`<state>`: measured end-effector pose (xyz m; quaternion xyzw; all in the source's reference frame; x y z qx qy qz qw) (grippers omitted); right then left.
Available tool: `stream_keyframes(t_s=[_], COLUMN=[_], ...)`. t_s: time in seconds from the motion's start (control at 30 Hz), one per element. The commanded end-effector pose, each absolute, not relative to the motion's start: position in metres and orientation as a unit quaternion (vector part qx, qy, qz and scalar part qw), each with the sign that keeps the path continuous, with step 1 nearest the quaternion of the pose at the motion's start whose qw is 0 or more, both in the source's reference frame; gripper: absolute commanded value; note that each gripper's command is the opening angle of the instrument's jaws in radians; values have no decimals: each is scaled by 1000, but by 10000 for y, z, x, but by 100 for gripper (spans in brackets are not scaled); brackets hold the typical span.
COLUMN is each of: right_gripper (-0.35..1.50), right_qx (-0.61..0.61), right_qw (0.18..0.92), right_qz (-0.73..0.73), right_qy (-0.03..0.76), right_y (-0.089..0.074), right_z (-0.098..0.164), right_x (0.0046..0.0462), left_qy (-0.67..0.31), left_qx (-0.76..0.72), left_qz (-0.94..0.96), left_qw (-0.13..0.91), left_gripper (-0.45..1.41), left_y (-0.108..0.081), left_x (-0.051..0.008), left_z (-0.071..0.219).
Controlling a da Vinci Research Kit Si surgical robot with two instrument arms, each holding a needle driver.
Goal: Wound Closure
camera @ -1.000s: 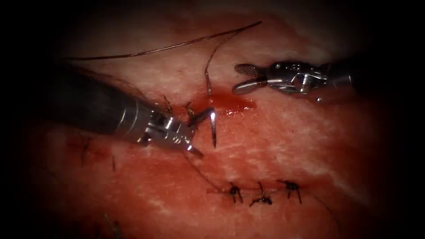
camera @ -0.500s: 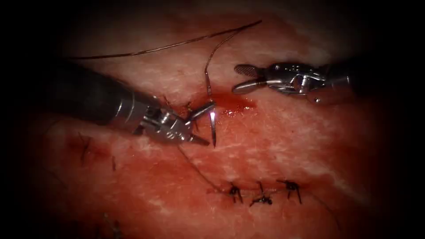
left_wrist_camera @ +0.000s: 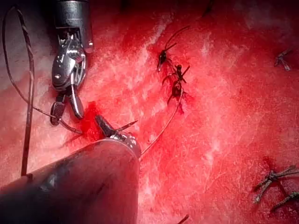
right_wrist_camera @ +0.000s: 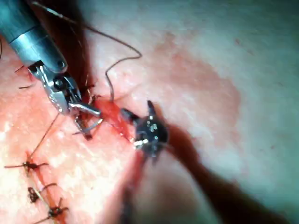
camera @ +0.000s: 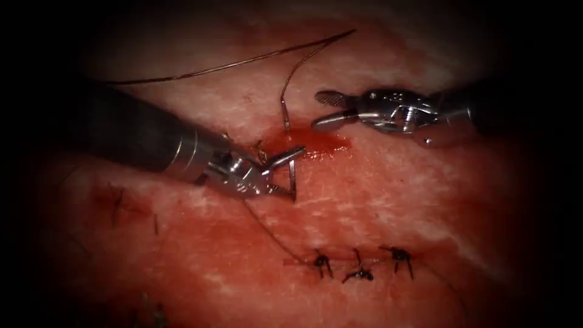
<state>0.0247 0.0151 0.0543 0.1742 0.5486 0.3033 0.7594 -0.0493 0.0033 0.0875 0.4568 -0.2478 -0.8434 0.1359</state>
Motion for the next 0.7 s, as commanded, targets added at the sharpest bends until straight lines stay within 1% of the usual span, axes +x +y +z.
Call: stream_keyframes(t_s=[0.03,0.07,0.17,0.23,0.47,0.7], right_gripper=[137,137,137,137,135,135], right_qx=[176,176,176,176,177,176], right_qw=[759,759,759,759,758,758], right_qz=[302,302,302,302,302,299], right_qy=[549,549,549,549,550,552], right_y=[143,143,143,144,144,143], right_z=[547,547,547,548,548,546], right_x=[254,254,254,253,250,247], left_qy=[-247,-248,-256,-257,-266,-147], left_qx=[458,459,465,469,474,535], left_qz=[-843,-842,-837,-835,-829,-832], left_qw=[135,135,131,129,136,22], left_gripper=[34,25,-12,-45,-45,-45], left_y=[27,28,27,27,26,33], left_x=[-498,-498,-499,-500,-500,-501], left_z=[881,881,880,876,859,835])
